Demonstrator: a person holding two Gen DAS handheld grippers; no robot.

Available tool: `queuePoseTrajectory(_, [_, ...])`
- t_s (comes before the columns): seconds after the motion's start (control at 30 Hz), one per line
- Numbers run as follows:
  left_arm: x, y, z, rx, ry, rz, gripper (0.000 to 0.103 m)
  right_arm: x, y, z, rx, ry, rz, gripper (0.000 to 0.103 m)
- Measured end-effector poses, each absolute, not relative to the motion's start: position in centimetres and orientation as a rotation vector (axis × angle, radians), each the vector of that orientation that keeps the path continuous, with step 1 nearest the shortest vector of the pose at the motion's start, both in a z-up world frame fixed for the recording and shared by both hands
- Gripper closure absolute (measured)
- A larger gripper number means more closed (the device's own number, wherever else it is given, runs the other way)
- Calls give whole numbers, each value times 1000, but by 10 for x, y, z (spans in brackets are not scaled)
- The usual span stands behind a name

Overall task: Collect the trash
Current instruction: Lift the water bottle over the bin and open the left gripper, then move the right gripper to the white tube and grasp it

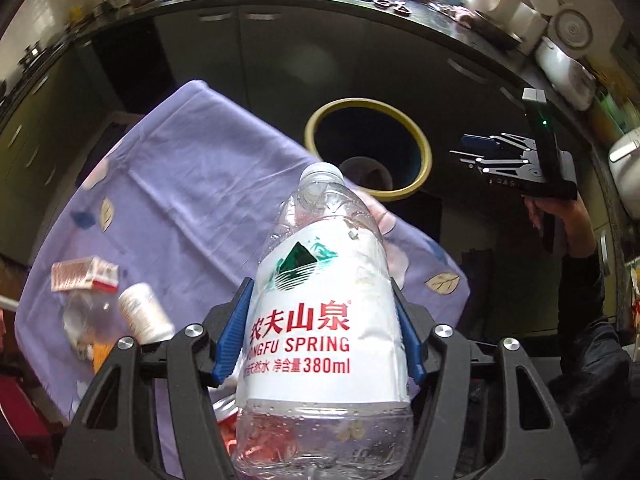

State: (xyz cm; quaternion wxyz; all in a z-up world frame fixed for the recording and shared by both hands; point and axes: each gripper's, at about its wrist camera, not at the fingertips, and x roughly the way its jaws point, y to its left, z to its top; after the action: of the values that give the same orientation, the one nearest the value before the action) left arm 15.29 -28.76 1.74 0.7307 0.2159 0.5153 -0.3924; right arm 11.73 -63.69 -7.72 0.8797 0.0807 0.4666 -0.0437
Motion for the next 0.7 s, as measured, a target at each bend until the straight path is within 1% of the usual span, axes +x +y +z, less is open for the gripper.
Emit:
queuePoseTrajectory(0.23, [185,-410,-22,527,1167,-986,42,85,-670,-88,240,972,-147,46])
queuePoseTrajectory(0.43, [218,-482,-58,523,1171,-1013,42,71,-684,-104,302,1001,-175,45])
queuePoseTrajectory(0.5, [227,-495,-66,504,1168,-1006,35,67,-686,-108,319,1009,-182,45])
queuePoseTrajectory(0.53, [232,-497,-68,493,1169,-1005,29,64,-687,-109,326,1010,-181,44])
queuePoseTrajectory(0.6, [236,-494,-66,462,1170,-1001,28,61,-687,-110,328,1013,-182,44])
queuePoseTrajectory(0.7, [234,-469,-54,430,1163,-1008,28,58,-684,-110,333,1008,-172,44])
